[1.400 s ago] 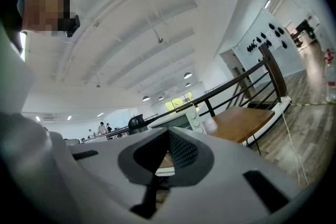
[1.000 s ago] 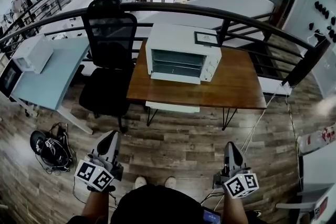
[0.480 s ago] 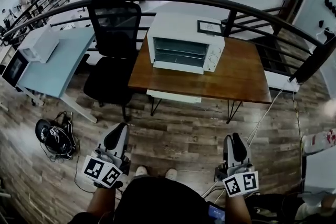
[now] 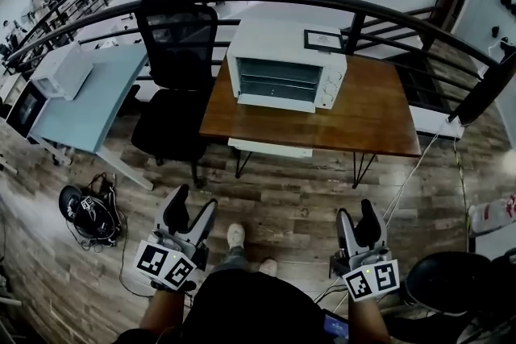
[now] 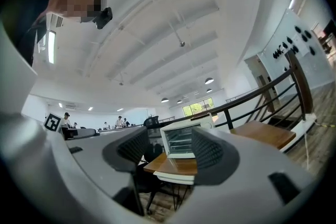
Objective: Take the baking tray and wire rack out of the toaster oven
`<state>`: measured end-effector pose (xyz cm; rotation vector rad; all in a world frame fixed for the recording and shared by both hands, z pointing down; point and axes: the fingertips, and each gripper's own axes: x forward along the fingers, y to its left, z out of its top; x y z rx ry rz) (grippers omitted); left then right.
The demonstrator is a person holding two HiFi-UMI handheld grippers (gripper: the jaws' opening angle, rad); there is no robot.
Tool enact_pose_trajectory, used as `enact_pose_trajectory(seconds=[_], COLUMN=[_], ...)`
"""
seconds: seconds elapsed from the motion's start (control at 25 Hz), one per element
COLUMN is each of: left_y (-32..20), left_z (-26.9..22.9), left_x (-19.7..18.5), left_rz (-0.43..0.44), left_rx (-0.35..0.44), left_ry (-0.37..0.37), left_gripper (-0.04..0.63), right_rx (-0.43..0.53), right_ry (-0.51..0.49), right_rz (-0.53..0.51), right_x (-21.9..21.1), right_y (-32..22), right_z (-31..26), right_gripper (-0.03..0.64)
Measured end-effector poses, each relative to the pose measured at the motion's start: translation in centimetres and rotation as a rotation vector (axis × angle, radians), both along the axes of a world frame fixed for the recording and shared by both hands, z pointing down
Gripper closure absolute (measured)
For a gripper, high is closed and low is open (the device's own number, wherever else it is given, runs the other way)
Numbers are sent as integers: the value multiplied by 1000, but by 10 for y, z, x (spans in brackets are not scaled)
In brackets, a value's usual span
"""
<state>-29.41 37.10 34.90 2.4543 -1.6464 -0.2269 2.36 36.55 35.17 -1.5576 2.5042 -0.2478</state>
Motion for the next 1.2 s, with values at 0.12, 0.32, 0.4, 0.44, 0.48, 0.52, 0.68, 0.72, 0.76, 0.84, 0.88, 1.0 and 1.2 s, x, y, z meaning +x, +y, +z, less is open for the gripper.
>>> enact_pose_trajectory(seconds=[0.12,0.32,0.4,0.44,0.48,0.52,0.68,0.72,0.76,0.84,0.88,1.0,1.2], left_y=[-12,-48,-67,-77,-87,-98,-140,-151,-162,-183,-194,-223,-259], left_z=[5,11,13,14,16,16,14,13,14,14,15,17,25], left_x=[-3,-15,-15,-15,-16,-16,-23,-25,-28,-34,-38,-52,-71], left_rz=[23,26,40,51,62,72,106,112,119,130,135,147,170], left_rx=[-10,-13,-17,-19,-19,-18,-4,-2,-3,-4,-4,-6,-10], left_ry=[7,17,24,29,34,40,67,70,72,74,75,71,65], left_gripper=[302,302,302,302,302,302,302,302,302,302,302,302,302], right_rx=[-10,-20,-29,-35,-37,-37,-26,-25,-28,-39,-45,-50,-81], right_ry=[21,36,41,42,41,38,35,35,34,26,21,37,24], right_rz=[-1,22,41,54,66,76,91,90,89,88,88,86,99], right_x=[-6,-10,-8,-7,-7,-8,-20,-25,-31,-41,-46,-65,-84], right_y=[-9,-35,-48,-54,-62,-70,-108,-119,-130,-151,-162,-190,-228], right_z=[3,3,2,2,2,1,-8,-10,-11,-11,-10,-8,3], right_gripper=[362,364,369,373,374,377,394,394,394,396,399,417,423])
